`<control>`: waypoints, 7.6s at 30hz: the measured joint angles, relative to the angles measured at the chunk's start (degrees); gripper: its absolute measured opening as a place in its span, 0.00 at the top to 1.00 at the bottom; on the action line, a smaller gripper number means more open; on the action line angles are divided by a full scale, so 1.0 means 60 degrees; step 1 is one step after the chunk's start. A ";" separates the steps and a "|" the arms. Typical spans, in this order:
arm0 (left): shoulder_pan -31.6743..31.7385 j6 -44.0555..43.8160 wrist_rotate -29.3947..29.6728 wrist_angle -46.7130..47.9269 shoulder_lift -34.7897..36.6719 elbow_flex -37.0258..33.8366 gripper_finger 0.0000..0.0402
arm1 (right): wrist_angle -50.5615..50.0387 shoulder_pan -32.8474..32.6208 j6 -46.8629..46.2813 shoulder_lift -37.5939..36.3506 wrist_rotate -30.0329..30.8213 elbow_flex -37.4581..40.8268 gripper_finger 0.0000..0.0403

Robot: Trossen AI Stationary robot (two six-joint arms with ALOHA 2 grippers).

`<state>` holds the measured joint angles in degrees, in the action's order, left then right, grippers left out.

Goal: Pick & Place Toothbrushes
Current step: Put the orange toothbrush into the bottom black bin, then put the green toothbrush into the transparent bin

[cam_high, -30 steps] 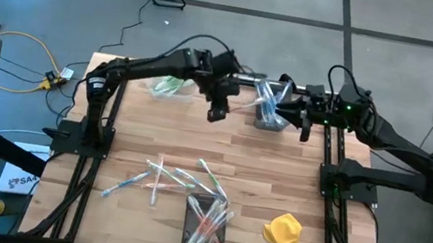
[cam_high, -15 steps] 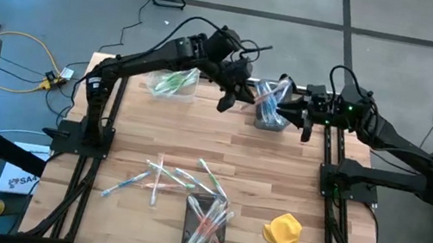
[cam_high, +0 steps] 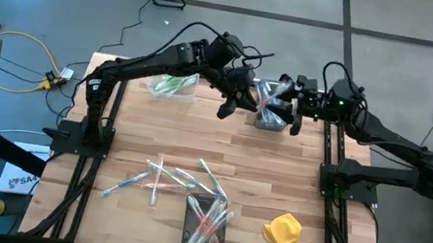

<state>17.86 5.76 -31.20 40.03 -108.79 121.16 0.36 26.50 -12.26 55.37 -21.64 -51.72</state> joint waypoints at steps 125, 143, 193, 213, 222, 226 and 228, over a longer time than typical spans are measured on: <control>0.0398 0.0237 -0.0504 0.0363 0.2715 -0.2413 0.49 | 0.1852 -0.2563 -0.0915 0.0967 0.1807 0.0004 0.98; 0.0398 -0.2803 0.0161 -0.5946 0.7389 -1.0555 0.49 | 0.1074 -0.5000 -0.2840 0.1200 0.5246 0.0001 0.98; 0.0398 -0.3010 0.0147 -0.2640 1.0608 -1.1868 0.49 | -0.3436 -1.0120 -0.9137 0.9367 0.9360 -0.6036 0.98; 0.0398 -0.3013 0.0143 -0.2644 1.0601 -1.1868 0.49 | -0.3410 -0.9924 -0.8994 0.9837 0.7571 -0.6036 0.74; 0.0398 -0.3013 0.0135 -0.2647 1.0601 -1.1866 0.49 | -0.3630 -0.9439 -0.8411 0.9326 0.6410 -0.6033 0.66; 0.0398 -0.3013 0.0121 -0.2655 1.0601 -1.1865 0.49 | -0.4193 -0.9205 -0.8144 0.8861 0.6031 -0.6033 0.69; 0.0395 -0.3017 0.0118 -0.2639 1.0597 -1.1865 0.49 | -0.4550 -0.9123 -0.7927 0.8604 0.6038 -0.6036 0.71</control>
<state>20.24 -12.34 -30.49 24.19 -45.21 49.98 -26.93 -28.24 -59.82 106.99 14.59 -87.94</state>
